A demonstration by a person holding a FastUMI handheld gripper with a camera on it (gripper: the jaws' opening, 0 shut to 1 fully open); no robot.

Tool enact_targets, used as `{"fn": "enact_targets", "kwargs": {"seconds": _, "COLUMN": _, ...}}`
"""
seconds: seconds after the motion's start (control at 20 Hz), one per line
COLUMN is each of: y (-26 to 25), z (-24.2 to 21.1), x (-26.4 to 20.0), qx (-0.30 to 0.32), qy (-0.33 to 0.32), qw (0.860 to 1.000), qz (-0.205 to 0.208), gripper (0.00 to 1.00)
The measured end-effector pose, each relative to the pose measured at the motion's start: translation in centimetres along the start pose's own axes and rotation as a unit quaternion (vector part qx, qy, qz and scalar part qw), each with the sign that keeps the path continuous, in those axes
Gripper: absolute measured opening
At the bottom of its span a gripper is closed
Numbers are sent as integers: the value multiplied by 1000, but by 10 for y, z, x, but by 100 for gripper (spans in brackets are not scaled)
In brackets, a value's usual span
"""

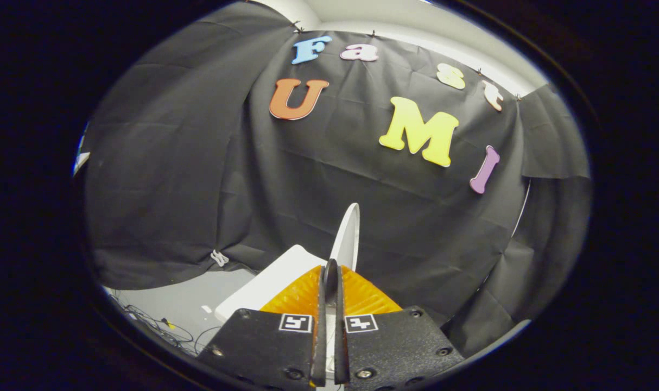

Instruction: Open the toilet lid.

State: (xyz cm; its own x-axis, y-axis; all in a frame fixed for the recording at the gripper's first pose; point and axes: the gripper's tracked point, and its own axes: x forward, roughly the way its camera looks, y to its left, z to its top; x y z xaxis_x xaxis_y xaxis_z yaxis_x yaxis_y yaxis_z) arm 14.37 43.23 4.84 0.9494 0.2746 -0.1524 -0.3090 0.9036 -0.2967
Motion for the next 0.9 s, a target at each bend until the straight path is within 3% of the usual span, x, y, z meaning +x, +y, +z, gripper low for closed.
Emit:
{"fn": "enact_targets", "kwargs": {"seconds": 0.2, "y": 10, "z": 16, "x": -12, "qx": 36, "qy": -16, "qw": 997, "qz": 70, "gripper": 40}}
{"fn": "enact_targets", "kwargs": {"seconds": 0.4, "y": -37, "z": 54, "x": -50, "qx": 64, "qy": -98, "qw": 992, "qz": 36, "gripper": 70}}
{"fn": "enact_targets", "kwargs": {"seconds": 0.6, "y": -95, "z": 62, "x": -94, "qx": 97, "qy": -155, "qw": 983, "qz": 20, "gripper": 100}}
{"fn": "enact_targets", "kwargs": {"seconds": 0.9, "y": -194, "z": -3, "x": -146, "qx": 143, "qy": -168, "qw": 975, "qz": -22, "gripper": 100}}
